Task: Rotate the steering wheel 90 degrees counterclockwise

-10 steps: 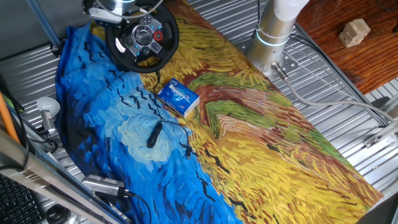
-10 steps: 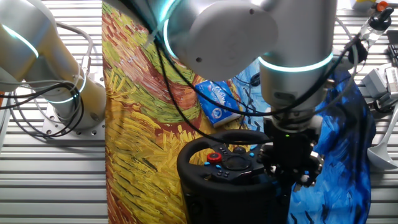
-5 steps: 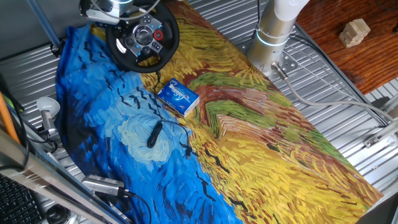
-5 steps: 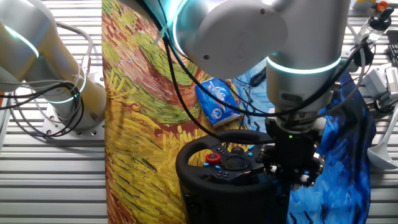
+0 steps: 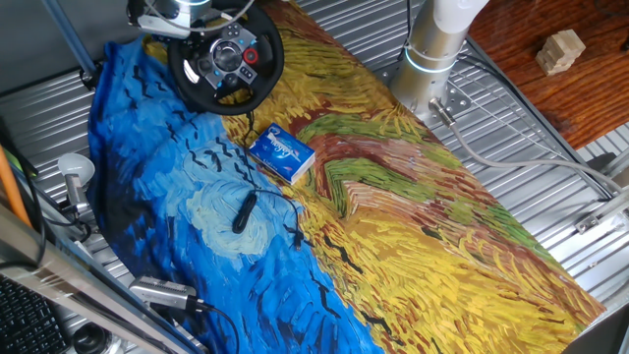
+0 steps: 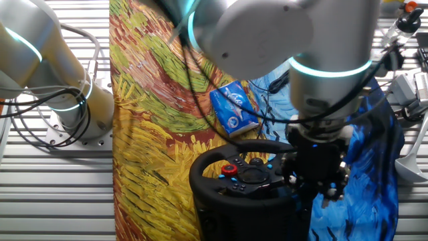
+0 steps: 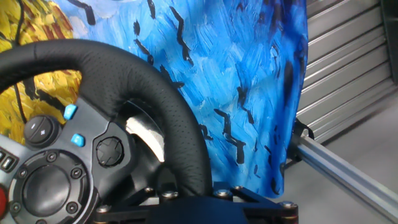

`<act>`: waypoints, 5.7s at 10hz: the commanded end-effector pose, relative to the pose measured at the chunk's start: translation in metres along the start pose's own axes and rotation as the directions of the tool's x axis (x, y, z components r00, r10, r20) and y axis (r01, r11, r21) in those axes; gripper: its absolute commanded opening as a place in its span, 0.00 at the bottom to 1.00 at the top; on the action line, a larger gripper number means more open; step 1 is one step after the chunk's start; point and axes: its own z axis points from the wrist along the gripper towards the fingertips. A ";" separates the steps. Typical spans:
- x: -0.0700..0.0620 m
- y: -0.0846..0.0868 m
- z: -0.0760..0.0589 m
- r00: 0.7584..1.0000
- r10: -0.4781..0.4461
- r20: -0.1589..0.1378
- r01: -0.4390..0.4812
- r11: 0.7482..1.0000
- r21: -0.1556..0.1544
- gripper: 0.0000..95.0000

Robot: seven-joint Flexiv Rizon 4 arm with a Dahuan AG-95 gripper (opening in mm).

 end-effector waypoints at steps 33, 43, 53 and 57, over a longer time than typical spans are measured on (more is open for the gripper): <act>-0.018 0.005 -0.014 0.991 -0.129 -0.030 0.127 0.989 -0.073 0.00; -0.036 0.011 -0.011 0.963 -0.270 0.005 0.269 0.960 -0.077 0.00; -0.056 0.017 -0.004 0.927 -0.371 0.044 0.374 0.923 -0.090 0.00; -0.063 0.020 -0.003 0.905 -0.422 0.051 0.425 0.901 -0.087 0.00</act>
